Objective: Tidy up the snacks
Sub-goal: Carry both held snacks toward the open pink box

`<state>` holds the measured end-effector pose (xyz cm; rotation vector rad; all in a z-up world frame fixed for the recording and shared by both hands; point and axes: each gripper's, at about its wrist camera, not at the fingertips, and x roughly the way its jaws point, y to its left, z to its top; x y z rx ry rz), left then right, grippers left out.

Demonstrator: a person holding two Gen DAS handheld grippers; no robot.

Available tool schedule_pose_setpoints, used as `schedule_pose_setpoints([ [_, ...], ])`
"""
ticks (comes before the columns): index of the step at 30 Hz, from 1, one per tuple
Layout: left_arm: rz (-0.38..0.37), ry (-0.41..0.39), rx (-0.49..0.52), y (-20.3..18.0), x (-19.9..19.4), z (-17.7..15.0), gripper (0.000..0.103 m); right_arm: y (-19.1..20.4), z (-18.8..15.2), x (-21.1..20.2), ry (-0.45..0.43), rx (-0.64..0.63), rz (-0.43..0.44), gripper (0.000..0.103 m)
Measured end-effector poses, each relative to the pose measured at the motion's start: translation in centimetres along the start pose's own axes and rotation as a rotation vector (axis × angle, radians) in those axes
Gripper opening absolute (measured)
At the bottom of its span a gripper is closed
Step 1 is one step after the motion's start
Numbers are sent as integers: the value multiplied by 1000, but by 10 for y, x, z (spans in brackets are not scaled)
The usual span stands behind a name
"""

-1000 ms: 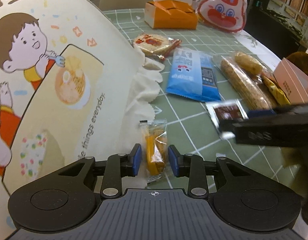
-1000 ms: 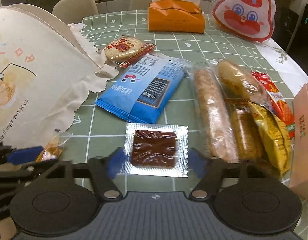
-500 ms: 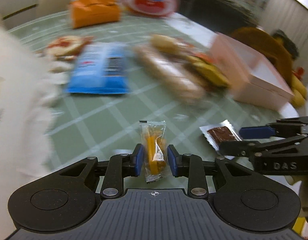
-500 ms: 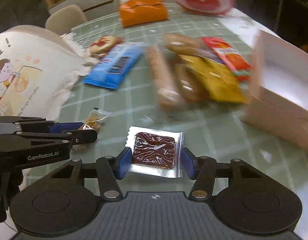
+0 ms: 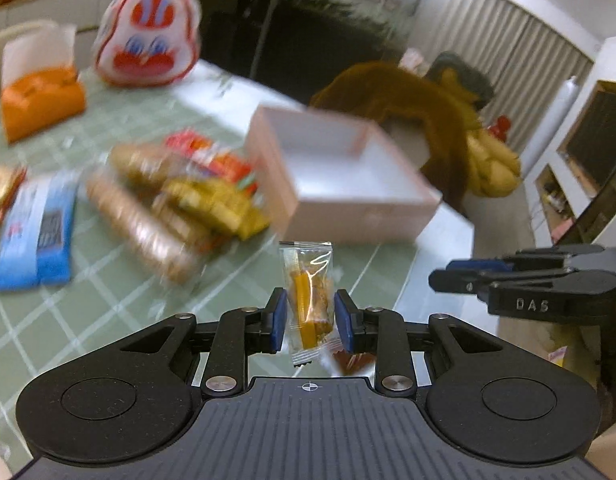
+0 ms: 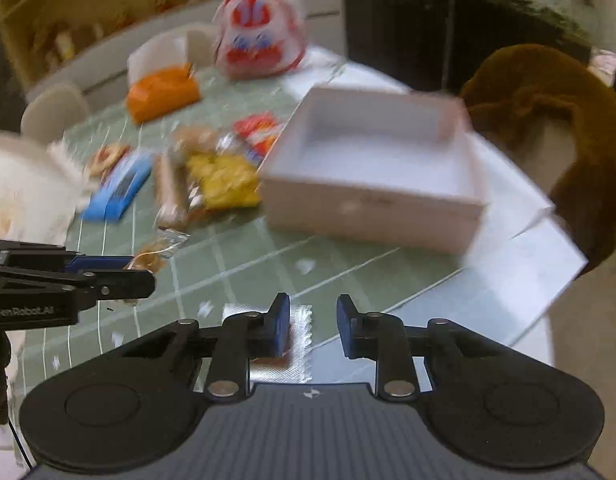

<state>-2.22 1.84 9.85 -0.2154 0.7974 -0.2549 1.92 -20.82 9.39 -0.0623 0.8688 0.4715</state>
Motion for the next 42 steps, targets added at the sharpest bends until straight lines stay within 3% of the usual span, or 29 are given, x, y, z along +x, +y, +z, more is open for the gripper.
schedule_pose_setpoints([
  [4,13,-9,-3,-8,0,9,31,-12,-3,-3,5,24,-30,29],
  [7,34,31,-29,-5,7,3,31,-11,-17,8,47,48,-9,39],
  [11,66,92,-78,1,18,-11,31,8,-32,27,106,60,39,40],
  [17,103,113,-131,12,16,-26,31,38,-37,58,151,59,55,41],
  [23,118,115,-166,15,15,-34,31,53,-34,70,144,16,21,52],
  [28,118,111,-171,14,13,-37,31,64,-36,73,129,-59,-18,55],
  [32,122,113,-190,19,13,-39,31,72,-36,72,116,-113,-58,56],
  [40,109,116,-188,21,10,-40,31,63,-33,73,132,-82,-12,56],
  [42,106,121,-187,21,11,-41,31,64,-35,71,132,-103,-26,47],
])
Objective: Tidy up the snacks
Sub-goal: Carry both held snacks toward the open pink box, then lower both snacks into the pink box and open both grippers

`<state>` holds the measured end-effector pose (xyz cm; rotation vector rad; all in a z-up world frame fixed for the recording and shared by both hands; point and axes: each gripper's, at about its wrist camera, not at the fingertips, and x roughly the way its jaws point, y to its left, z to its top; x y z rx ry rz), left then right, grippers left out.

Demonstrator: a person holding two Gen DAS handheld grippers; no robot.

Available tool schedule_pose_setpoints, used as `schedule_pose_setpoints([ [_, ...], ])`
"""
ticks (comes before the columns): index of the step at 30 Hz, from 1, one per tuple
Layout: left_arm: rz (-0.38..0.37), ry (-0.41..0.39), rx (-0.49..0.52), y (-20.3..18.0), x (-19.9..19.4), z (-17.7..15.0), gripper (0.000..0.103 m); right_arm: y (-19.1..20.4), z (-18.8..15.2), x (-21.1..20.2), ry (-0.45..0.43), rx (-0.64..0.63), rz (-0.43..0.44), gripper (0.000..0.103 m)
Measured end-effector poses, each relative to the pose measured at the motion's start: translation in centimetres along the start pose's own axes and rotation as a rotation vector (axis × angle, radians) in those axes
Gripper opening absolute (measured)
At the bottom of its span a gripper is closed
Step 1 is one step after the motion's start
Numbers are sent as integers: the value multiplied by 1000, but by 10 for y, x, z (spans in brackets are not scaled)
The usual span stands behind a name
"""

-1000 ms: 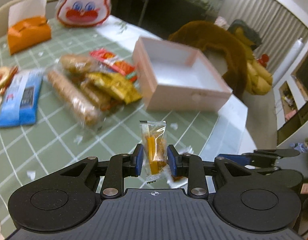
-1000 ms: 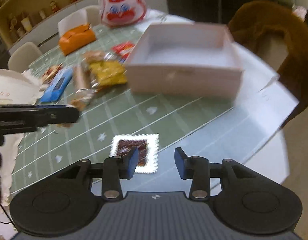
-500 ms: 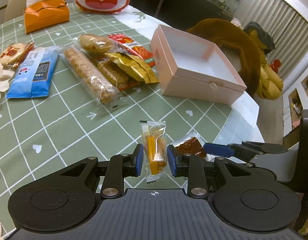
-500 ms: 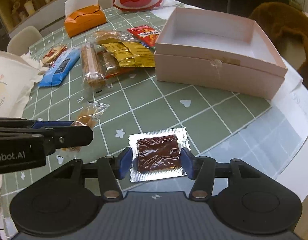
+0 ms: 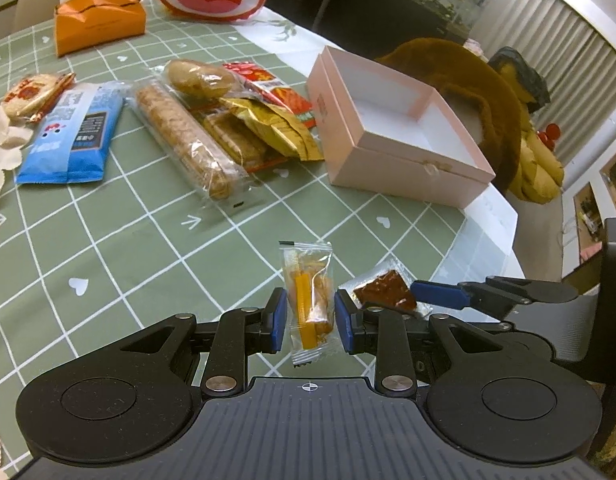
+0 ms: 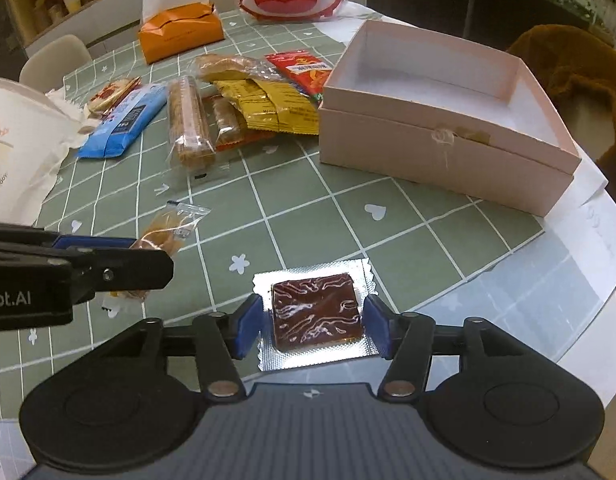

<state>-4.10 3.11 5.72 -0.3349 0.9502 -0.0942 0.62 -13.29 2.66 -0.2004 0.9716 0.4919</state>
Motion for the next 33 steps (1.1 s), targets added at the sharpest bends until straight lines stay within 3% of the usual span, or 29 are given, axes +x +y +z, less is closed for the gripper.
schedule_pose_setpoints([
  [9,-25,22,37,-7,7,1,31,-20,-4,-25,-25,33,7,47],
  [14,-106,-20,37,-13,-1,13,31,-41,7,-46,-64,61,-21,47],
  [18,-160,-93,90,-28,-14,50,31,-62,35,-86,-181,73,-53,47],
  [22,-216,-169,177,-52,-18,121,31,-83,88,-120,-302,85,-96,47],
  [24,-249,-177,179,-59,-8,158,32,-92,116,-122,-329,104,-93,47],
  [26,-321,-124,139,-62,23,197,34,-103,137,-114,-364,140,-74,50],
  [27,-336,-71,94,-60,45,212,33,-109,145,-106,-357,166,-72,62],
  [29,-303,-19,7,-52,81,226,33,-116,155,-90,-316,209,-93,72],
  [31,-253,-31,8,-47,96,225,33,-121,155,-79,-285,237,-113,72],
  [33,-254,-39,7,-36,100,221,33,-124,148,-72,-265,240,-109,73],
])
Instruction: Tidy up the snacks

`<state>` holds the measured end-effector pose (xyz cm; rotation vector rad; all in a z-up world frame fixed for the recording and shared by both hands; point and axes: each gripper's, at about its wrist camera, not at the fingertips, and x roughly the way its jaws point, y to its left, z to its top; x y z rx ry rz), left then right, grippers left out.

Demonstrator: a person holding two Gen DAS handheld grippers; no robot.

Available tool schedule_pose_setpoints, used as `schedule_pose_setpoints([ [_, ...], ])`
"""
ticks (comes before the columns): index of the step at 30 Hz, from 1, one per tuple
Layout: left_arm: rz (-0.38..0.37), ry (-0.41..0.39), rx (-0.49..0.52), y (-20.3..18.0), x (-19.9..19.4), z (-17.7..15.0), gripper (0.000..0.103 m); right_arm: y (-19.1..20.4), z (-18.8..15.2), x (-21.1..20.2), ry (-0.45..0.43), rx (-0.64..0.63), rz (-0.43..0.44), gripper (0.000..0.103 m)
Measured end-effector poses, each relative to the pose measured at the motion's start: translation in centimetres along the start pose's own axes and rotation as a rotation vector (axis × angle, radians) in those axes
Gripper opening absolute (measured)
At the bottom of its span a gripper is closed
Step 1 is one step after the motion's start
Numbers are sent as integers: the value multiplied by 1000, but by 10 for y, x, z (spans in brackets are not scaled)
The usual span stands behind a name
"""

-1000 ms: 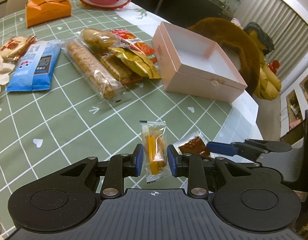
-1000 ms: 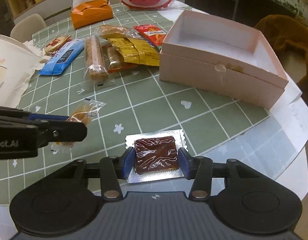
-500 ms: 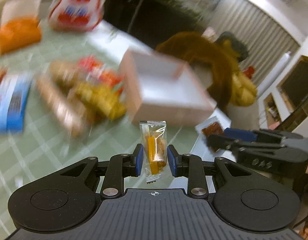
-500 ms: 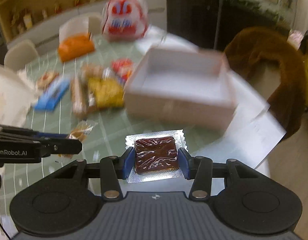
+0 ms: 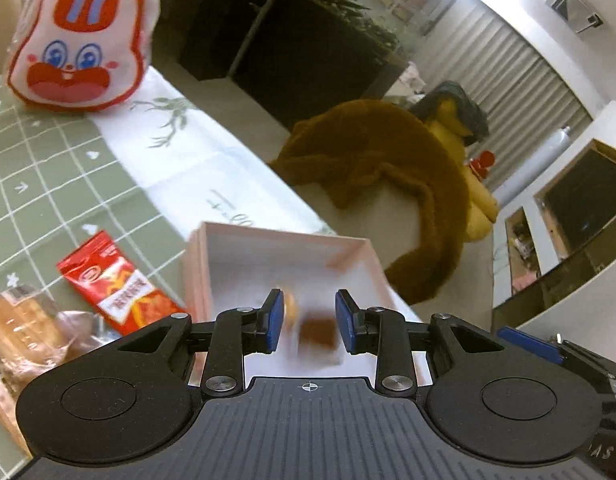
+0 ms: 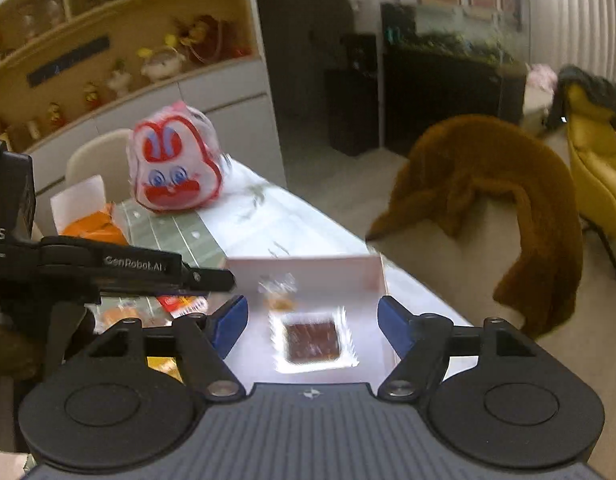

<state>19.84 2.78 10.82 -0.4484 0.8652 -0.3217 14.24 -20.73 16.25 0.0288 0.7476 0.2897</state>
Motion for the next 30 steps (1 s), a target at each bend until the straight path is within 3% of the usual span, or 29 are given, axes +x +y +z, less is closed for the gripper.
schedule_pose_setpoints([
  [2,32,-20,7,14,-7,-5,33,-1,-8,8,23,-16,-18,73],
  [4,111,-78,22,30,-24,-10,33,1,-13,20,50,-17,-42,73],
  [8,306,-191,-2,72,-65,-16,33,18,-15,37,68,-9,21,74],
  [11,464,-255,-75,117,-102,-11,33,45,-11,49,68,-38,77,74],
  [15,681,-301,-249,195,-143,-8,33,84,-14,62,92,-80,148,75],
  [17,732,-317,-322,228,-157,-9,33,100,-14,66,104,-104,174,75],
  [22,798,-297,-417,296,-163,-12,33,131,-15,73,127,-171,201,77],
  [25,782,-245,-422,303,-145,-17,32,139,-13,78,133,-188,203,79],
  [27,729,-232,-389,298,-137,-21,32,141,-14,82,139,-177,207,82],
  [30,585,-199,-367,283,-129,-31,32,143,-21,89,170,-162,216,82],
])
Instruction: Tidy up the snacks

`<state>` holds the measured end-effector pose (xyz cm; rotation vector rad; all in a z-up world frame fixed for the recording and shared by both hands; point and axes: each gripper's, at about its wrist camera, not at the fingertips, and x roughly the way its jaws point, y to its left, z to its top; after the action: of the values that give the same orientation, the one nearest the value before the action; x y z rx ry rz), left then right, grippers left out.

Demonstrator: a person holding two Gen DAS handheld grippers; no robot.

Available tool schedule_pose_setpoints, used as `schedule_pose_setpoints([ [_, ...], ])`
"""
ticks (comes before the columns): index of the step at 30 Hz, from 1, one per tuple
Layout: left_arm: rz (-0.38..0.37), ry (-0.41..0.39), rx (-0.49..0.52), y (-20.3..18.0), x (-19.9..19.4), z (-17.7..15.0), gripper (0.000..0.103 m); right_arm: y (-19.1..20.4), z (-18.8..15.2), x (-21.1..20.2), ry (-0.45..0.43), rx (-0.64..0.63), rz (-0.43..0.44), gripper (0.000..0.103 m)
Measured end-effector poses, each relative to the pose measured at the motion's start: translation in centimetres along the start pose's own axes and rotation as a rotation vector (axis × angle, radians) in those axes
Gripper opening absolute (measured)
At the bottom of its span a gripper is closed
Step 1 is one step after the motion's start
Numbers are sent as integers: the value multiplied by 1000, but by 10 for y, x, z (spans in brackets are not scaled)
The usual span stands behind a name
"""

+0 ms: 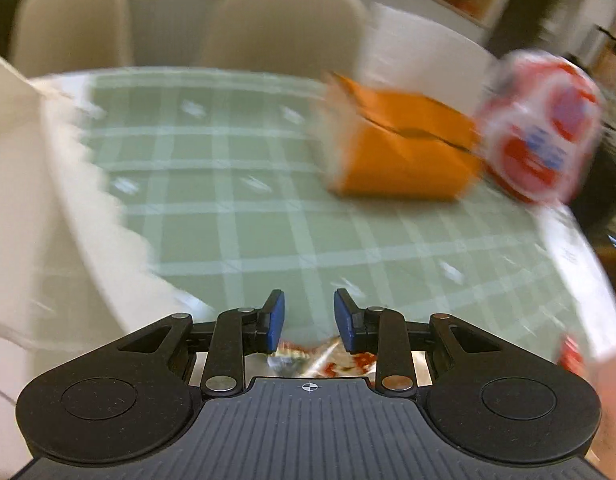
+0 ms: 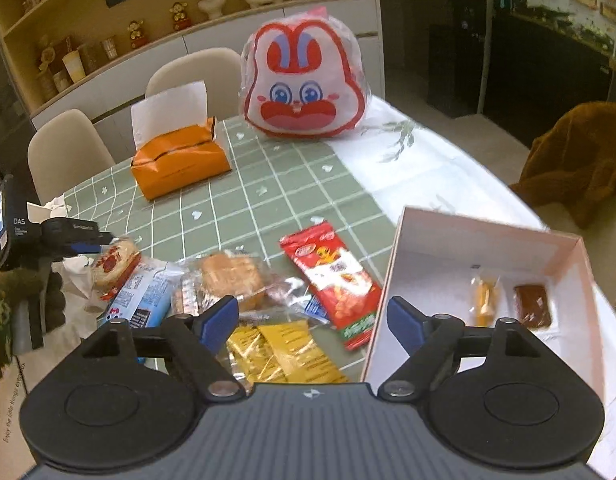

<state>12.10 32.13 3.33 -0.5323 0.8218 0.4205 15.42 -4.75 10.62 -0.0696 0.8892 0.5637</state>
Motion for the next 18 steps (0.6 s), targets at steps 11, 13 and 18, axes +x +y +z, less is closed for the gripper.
schedule_pose_setpoints([
  [11,-222,35,-83,-9,-63,-55,36,66,-13,31,95,-75,131,83],
  [13,-163,-34,-78,-3,-89,-50,36,88,-16,37,108,-96,172,83],
  [18,-71,-97,-14,5,-133,-52,36,142,-26,59,146,-156,261,83],
])
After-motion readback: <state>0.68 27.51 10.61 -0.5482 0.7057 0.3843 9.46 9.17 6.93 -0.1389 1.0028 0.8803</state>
